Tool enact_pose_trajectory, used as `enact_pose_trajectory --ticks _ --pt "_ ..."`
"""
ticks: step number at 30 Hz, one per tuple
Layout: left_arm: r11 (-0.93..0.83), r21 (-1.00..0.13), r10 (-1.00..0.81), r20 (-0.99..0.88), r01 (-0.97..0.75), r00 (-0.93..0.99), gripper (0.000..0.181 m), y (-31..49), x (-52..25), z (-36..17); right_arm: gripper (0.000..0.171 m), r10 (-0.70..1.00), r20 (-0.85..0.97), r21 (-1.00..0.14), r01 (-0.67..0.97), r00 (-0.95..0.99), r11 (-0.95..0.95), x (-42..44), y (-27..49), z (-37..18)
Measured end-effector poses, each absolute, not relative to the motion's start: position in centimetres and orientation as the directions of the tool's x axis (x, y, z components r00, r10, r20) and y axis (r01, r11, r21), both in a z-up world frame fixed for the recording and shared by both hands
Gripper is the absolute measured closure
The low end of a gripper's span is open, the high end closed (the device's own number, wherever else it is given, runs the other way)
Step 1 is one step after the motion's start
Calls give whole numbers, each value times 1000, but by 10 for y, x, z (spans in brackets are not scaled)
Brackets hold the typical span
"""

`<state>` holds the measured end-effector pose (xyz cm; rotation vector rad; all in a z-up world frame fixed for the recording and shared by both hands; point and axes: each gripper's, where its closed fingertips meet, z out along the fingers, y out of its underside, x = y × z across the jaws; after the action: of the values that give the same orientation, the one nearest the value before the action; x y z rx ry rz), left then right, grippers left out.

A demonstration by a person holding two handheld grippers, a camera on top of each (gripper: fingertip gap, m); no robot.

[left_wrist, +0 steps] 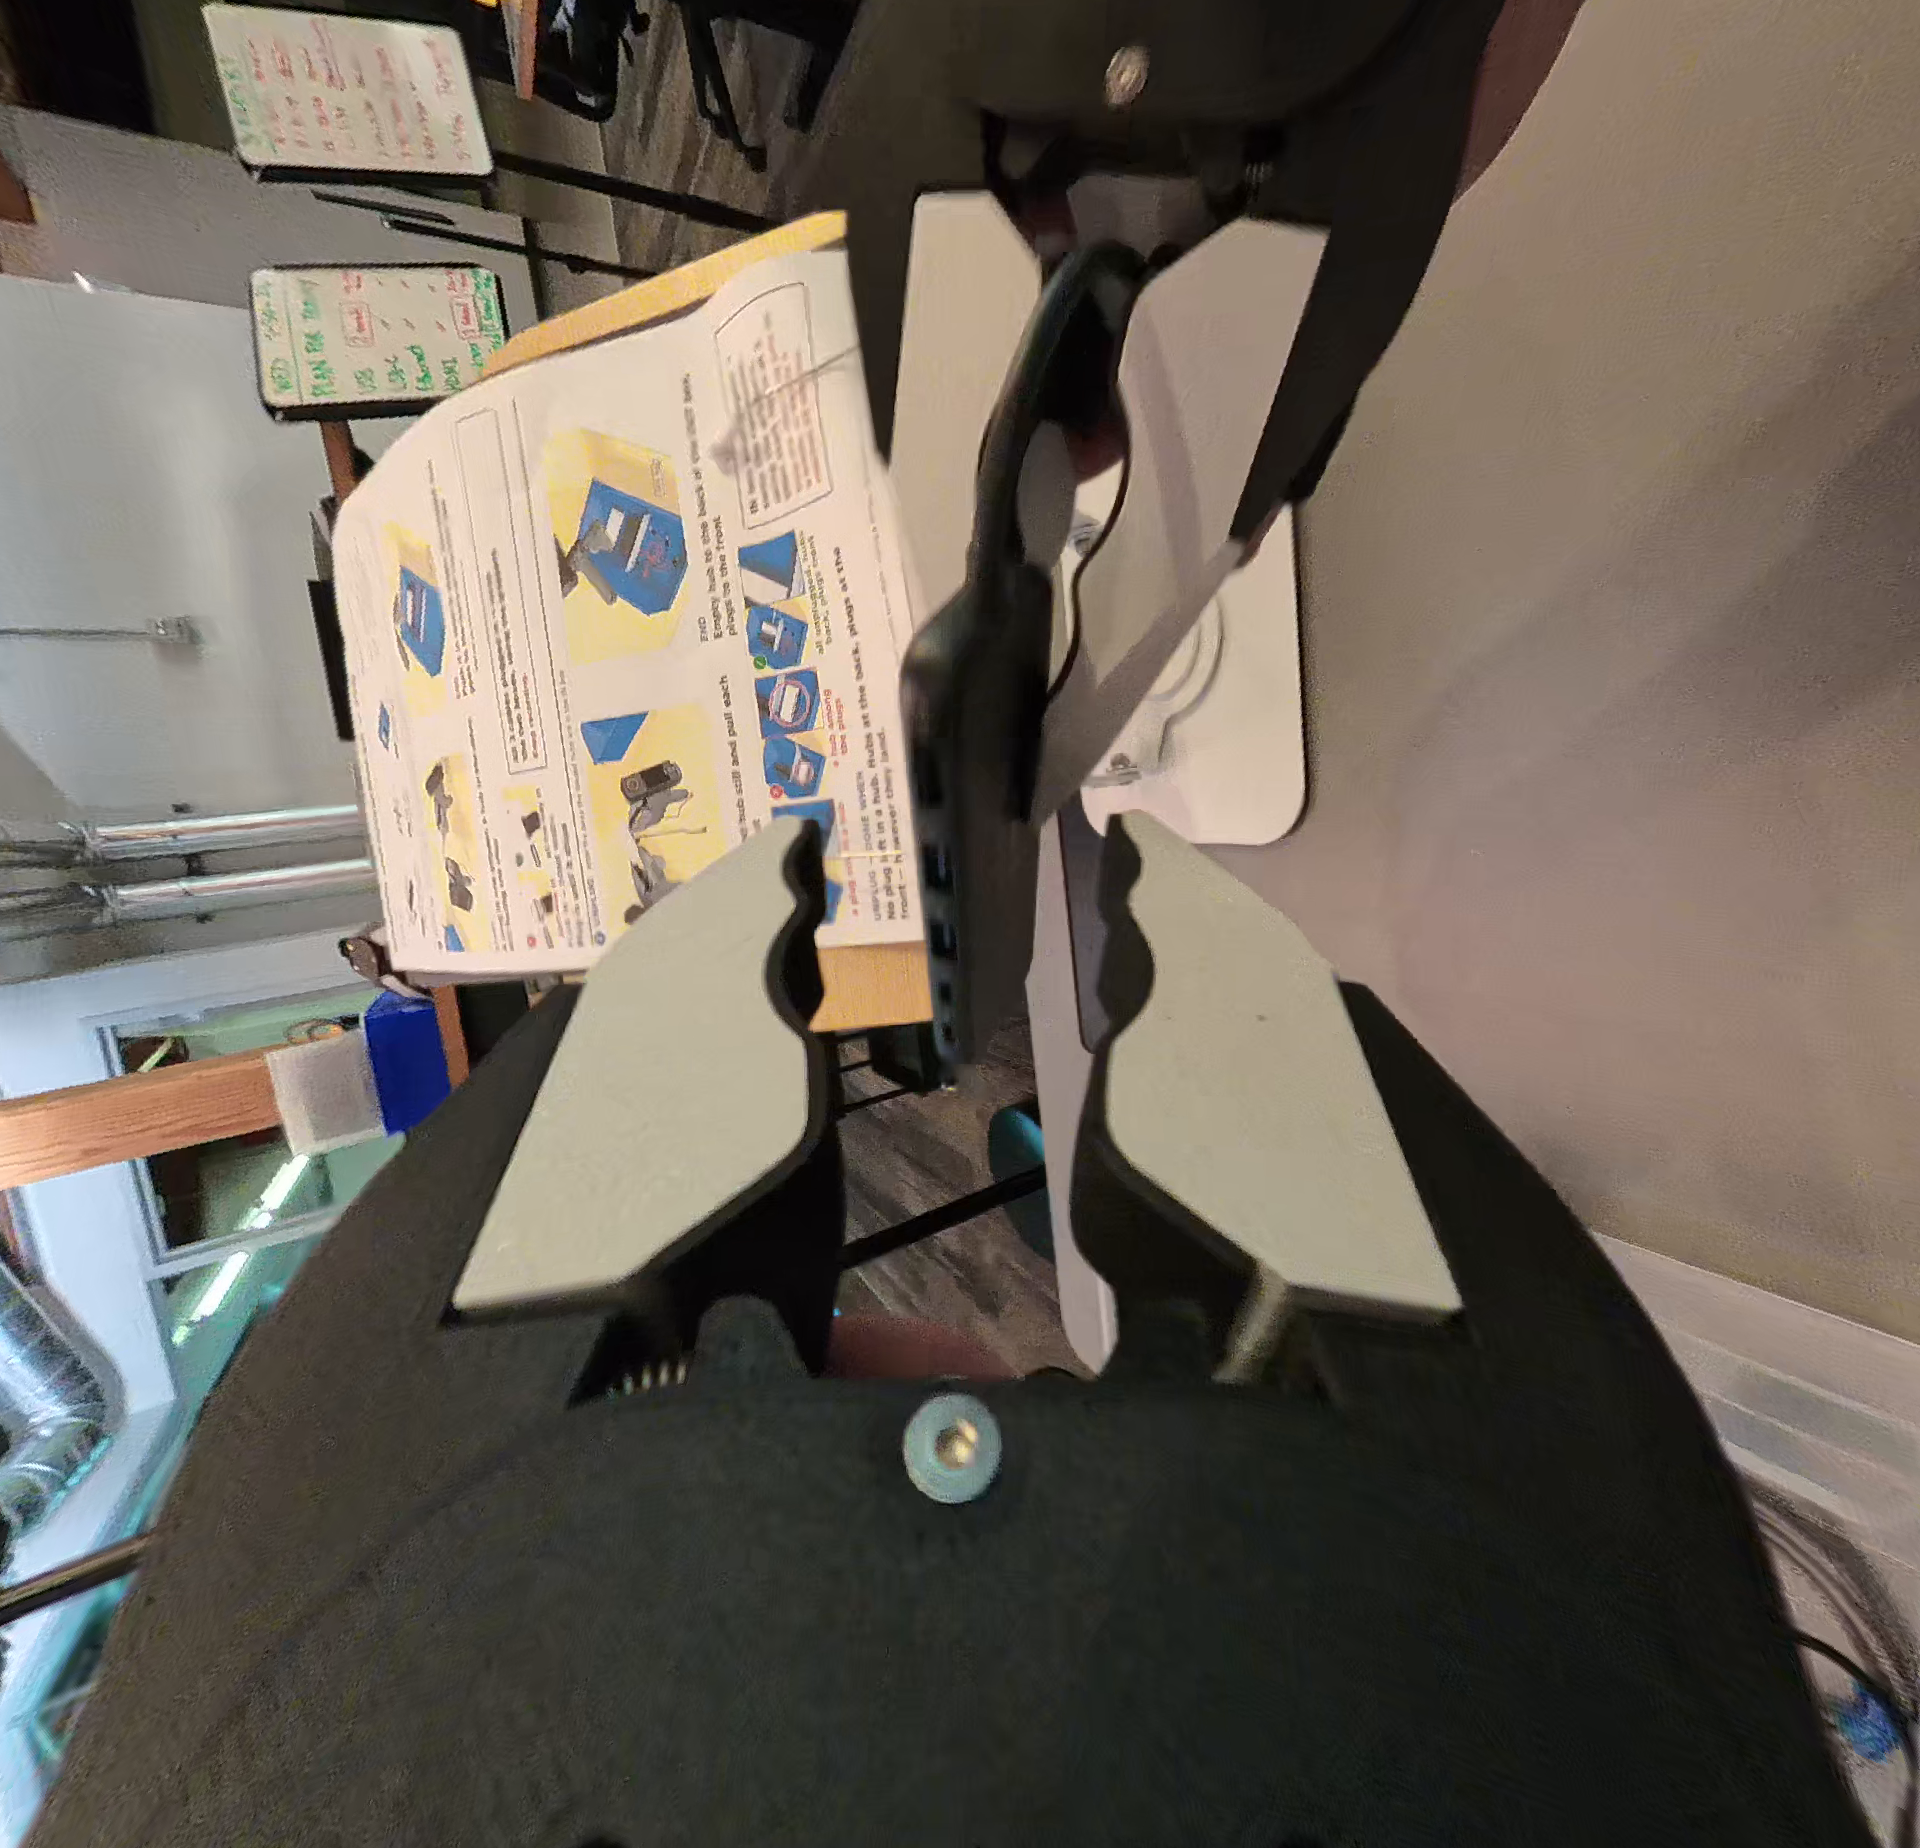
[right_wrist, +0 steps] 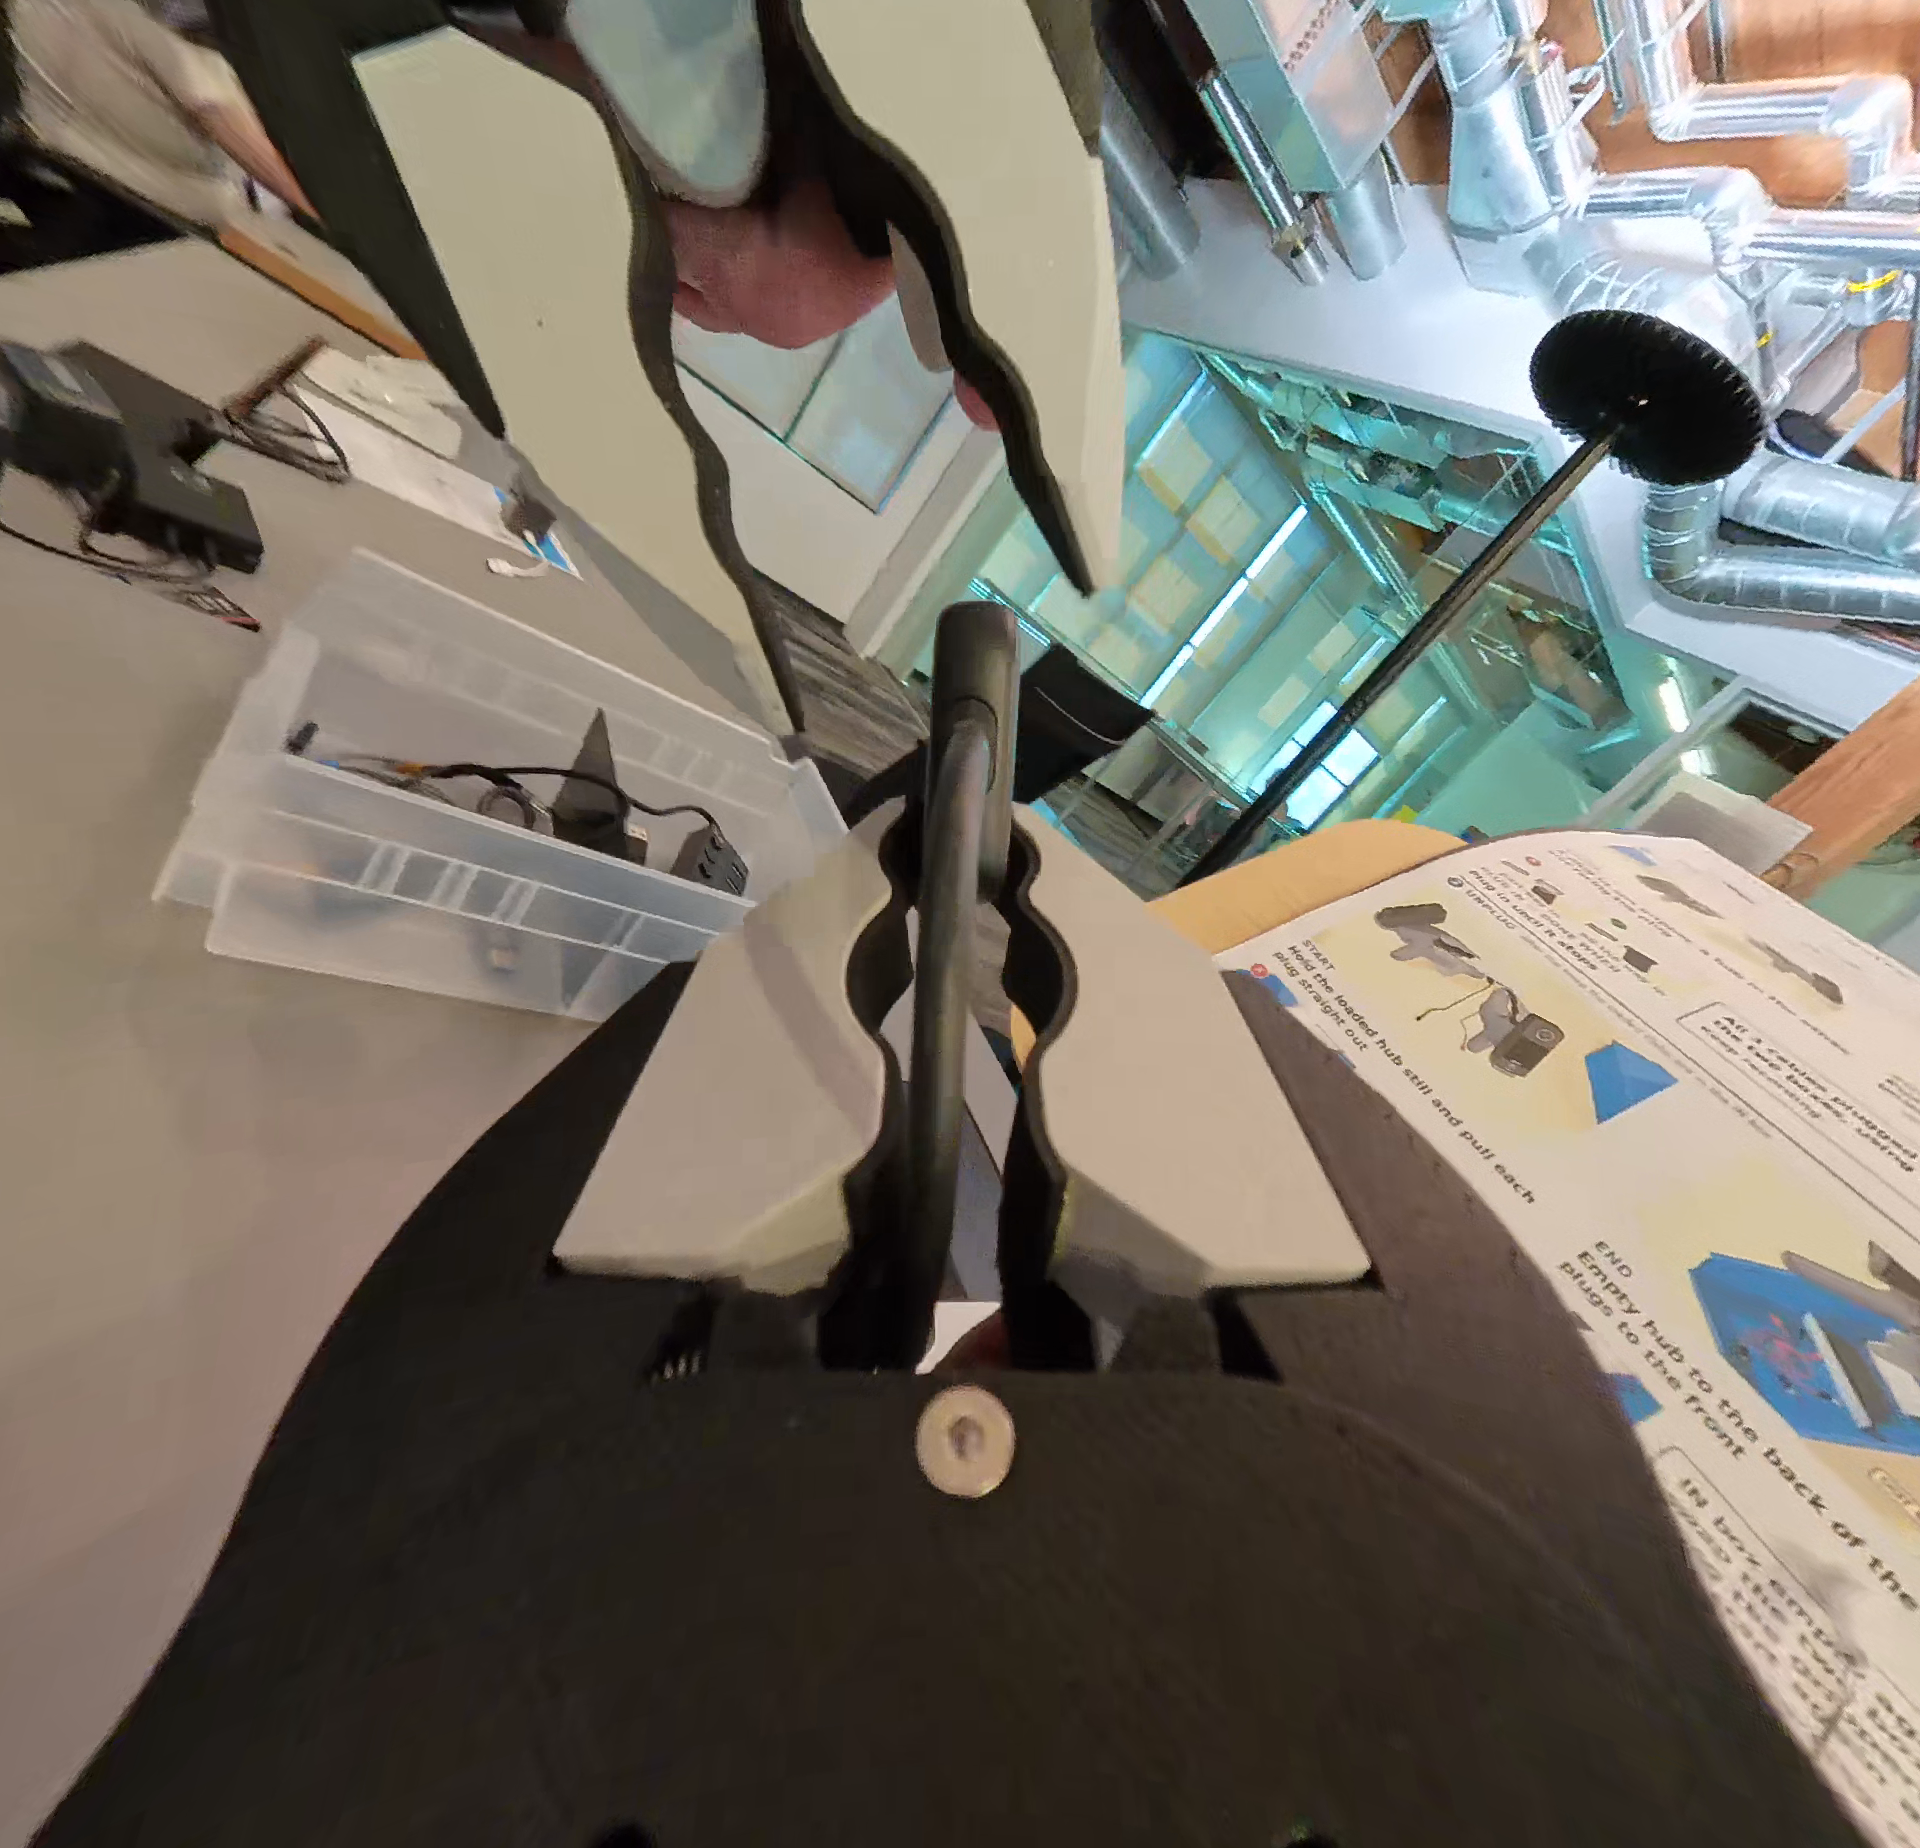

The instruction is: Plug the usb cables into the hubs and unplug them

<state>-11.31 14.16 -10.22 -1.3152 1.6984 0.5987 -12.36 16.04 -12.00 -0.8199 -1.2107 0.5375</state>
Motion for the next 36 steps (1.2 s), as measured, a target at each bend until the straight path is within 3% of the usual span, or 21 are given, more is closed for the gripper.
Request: enact_pose_trajectory --ticks 1,4,9,16,19,22,34,36 --pt "310 -149 -520 -853 -939 -37 128 143 -119 -100 161 766 584 -801 34 268 598 -121 158 -119" --pt "294 -169 -549 -835 -941 -22 130 147 -134 -102 161 802 571 -814 -4 178 580 -117 145 -121" --pt "301 -147 -625 -777 -942 -78 166 143 -142 -126 162 811 575 -814 -26 107 580 -112 132 -120" --pt "269 -99 -601 -794 -958 -86 169 148 -146 -132 162 754 646 -763 82 123 641 -116 135 -125" --pt "271 -93 -600 -795 -958 -93 169 145 -140 -134 154 733 669 -742 167 124 649 -120 140 -131" --pt "255 -63 -590 -800 -965 -104 170 145 -135 -136 154 718 684 -728 159 126 666 -121 137 -130" --pt "289 -220 -629 -777 -932 -12 169 146 -122 -143 161 748 659 -751 114 76 650 -115 130 -131" --pt "288 -235 -619 -786 -928 7 157 145 -124 -138 161 749 656 -754 120 88 646 -113 133 -131"
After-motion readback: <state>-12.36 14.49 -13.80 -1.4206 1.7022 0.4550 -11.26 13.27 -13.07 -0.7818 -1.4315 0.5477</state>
